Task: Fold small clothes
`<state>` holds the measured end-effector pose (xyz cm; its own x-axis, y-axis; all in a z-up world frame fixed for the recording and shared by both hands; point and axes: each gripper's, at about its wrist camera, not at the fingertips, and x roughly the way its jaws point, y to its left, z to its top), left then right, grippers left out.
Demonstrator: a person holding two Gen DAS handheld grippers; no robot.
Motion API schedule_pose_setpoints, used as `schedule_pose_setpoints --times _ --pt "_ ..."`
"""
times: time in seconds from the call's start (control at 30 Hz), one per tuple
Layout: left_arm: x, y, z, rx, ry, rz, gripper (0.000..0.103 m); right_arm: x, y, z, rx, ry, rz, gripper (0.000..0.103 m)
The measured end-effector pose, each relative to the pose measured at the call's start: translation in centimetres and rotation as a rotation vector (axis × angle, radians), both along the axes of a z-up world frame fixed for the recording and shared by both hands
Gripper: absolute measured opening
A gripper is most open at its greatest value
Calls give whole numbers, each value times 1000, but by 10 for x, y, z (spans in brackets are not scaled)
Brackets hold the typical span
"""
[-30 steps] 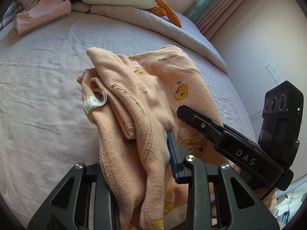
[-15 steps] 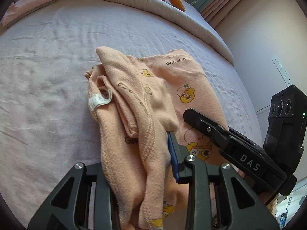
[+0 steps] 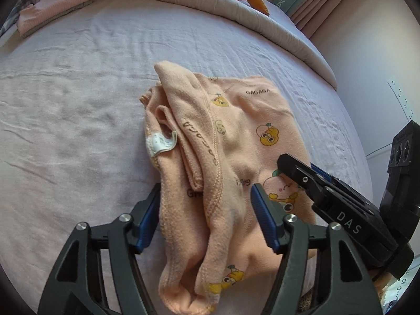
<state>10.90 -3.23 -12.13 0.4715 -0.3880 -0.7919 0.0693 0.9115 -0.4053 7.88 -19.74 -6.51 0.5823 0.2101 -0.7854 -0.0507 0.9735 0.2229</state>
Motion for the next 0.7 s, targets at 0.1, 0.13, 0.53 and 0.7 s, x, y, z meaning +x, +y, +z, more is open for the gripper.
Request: schedule_pose_setpoints --times 0.1,0.13,0.53,0.7 --pt "-13 8 22 -16 -64 14 88 -15 -8 23 -11 -70 -39 53" --pt "-19 10 30 -19 -87 23 94 -21 -10 32 -5 -95 -45 68" --pt "-75 31 75 23 -208 118 103 -67 3 79 -52 -261 -39 88" --pt "-82 27 79 105 -256 131 103 -72 9 77 -81 -264 -38 88"
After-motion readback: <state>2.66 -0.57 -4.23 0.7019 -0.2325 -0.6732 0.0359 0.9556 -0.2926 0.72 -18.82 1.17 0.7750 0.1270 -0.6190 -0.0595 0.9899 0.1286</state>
